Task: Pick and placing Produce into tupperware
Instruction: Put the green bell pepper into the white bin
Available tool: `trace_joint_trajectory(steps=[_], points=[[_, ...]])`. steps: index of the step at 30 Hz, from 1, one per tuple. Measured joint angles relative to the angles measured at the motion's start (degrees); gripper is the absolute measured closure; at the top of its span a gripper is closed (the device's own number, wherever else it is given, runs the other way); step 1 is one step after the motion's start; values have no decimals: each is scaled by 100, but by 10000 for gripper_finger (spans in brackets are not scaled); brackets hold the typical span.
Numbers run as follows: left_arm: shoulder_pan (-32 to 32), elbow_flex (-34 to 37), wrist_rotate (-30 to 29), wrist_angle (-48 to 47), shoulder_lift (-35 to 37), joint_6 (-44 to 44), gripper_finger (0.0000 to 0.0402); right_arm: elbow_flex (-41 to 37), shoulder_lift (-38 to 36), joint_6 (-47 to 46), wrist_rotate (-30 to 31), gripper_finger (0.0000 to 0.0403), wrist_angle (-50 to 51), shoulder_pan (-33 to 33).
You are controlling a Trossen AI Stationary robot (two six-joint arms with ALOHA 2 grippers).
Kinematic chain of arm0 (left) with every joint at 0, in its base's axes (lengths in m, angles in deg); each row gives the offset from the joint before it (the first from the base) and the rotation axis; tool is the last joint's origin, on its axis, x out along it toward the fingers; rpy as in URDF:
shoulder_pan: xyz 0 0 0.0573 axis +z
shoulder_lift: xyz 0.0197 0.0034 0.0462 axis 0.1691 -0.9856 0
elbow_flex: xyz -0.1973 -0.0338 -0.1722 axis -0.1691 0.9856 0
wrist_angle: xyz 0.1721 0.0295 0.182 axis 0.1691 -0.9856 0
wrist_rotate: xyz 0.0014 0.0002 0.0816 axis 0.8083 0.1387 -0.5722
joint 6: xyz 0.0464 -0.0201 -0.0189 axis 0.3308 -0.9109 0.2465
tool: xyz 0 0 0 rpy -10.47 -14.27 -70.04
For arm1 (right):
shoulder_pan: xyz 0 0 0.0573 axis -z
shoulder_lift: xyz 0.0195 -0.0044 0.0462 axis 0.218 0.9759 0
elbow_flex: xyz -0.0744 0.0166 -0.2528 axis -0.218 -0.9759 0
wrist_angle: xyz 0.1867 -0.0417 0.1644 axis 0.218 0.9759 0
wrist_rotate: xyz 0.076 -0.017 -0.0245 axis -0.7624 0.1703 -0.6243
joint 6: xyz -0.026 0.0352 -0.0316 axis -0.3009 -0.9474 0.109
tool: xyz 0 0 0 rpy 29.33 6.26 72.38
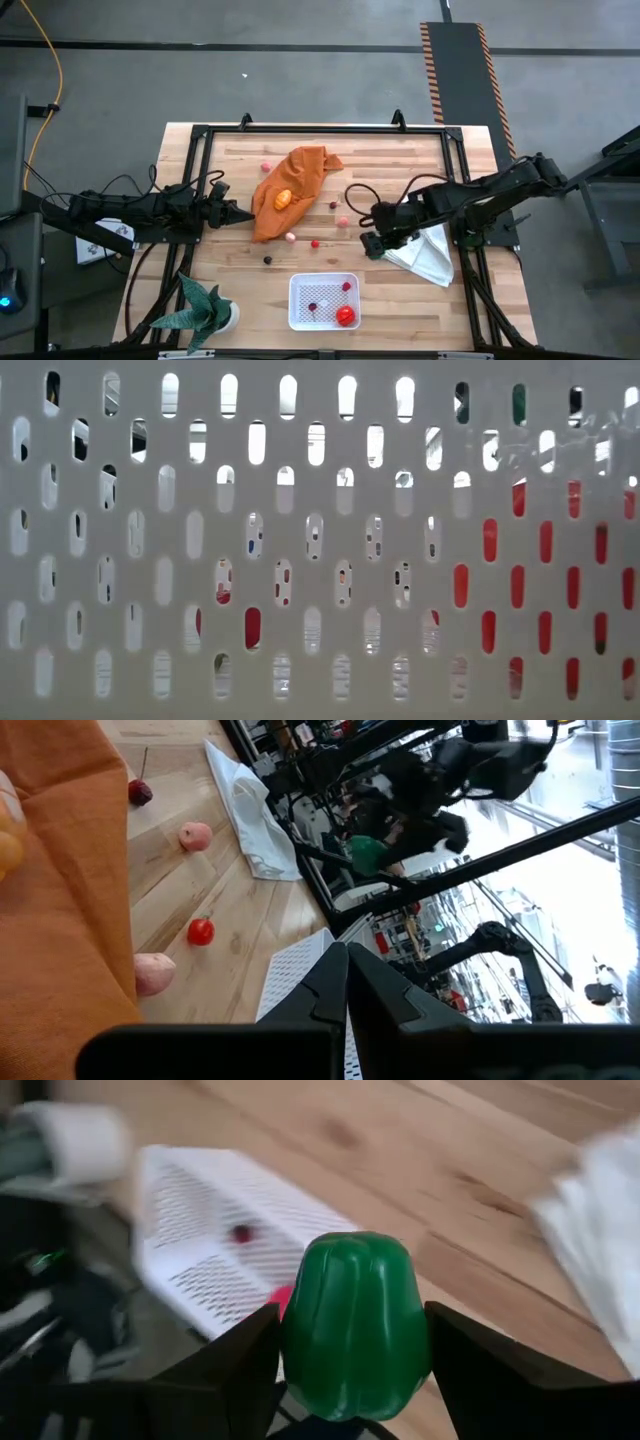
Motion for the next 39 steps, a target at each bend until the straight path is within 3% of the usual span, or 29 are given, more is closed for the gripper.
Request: trace_joint_trajectory(steps=[9, 23, 39], points=[[0, 0, 0, 0, 2, 1, 401, 0, -87, 1520, -497, 185, -1527, 0], [0, -1, 0, 0, 2, 0, 401, 2, -87, 4088, -1318, 185, -1755, 48], [0, -1, 0, 0, 2, 0, 401, 4, -87, 5517, -1674, 185, -2826, 33]])
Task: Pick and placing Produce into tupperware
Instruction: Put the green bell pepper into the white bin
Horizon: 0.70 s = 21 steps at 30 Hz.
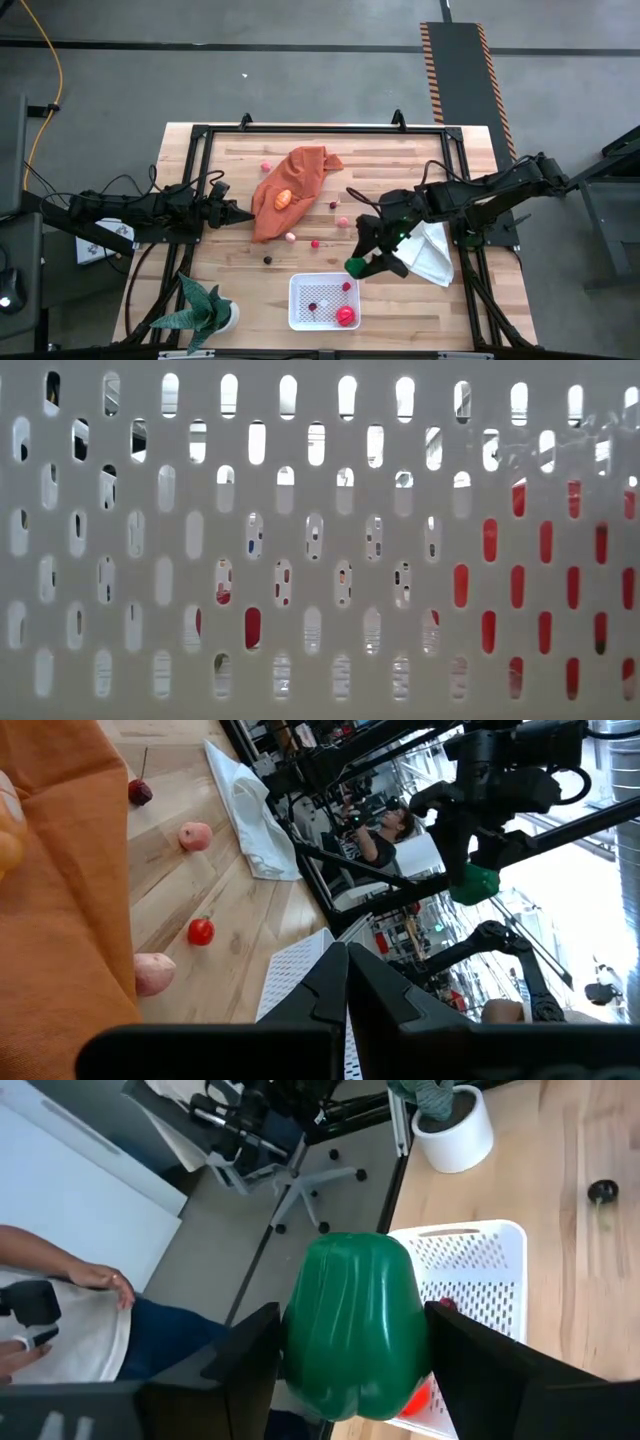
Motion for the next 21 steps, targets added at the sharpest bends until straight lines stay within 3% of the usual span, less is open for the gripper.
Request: trace_joint_trajectory(steps=[10, 21], points=[[0, -1, 0, 2, -1, -1, 401, 256, 37, 582, 157, 185, 334, -4], [0, 1, 0, 0, -2, 1, 401, 2271, 817, 1542, 1222, 185, 3006, -40]])
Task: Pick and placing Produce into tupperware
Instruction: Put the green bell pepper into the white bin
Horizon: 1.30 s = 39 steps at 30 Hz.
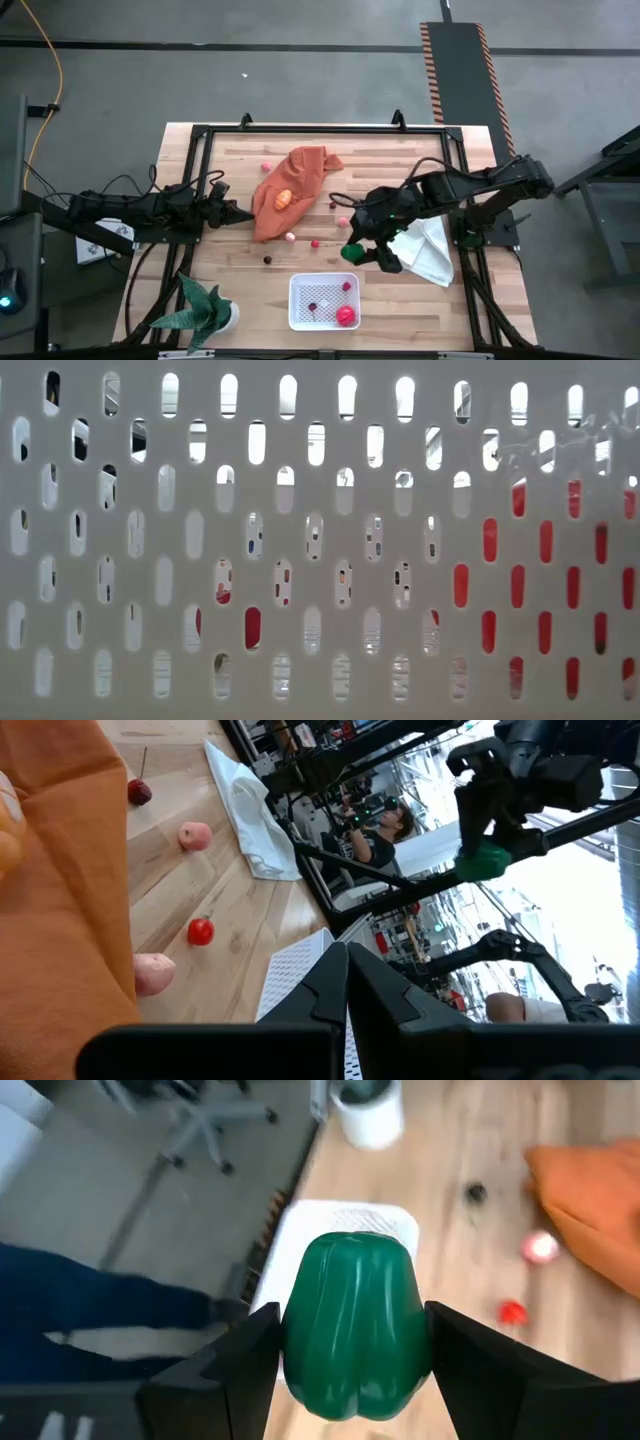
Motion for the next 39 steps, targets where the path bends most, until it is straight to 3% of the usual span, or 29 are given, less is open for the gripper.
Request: trace_joint_trajectory(steps=[15, 28, 39], points=[[0, 0, 0, 0, 2, -1, 401, 1258, 1049, -35, 1157, 185, 1351, -465], [0, -1, 0, 1, 1, -2, 401, 2026, 1795, -375, 1316, 185, 1768, -599], [0, 0, -1, 1, 0, -1, 401, 2081, 2261, -725, 1309, 185, 1816, -640]])
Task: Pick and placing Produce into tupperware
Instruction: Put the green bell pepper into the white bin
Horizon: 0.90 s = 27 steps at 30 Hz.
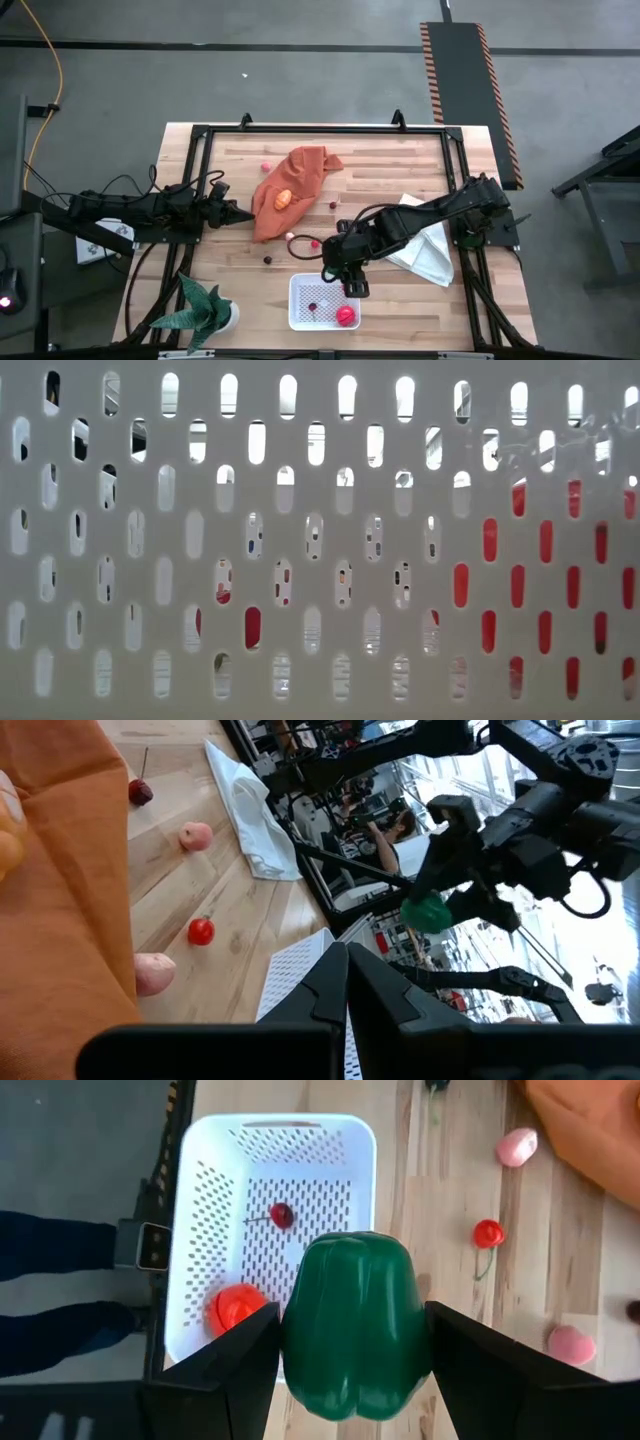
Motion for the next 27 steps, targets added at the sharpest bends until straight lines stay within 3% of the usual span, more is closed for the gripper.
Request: trace_joint_trajectory(steps=[27], points=[[0, 0, 0, -1, 1, 1, 401, 0, 1238, -293, -319, 185, -723, -216]])
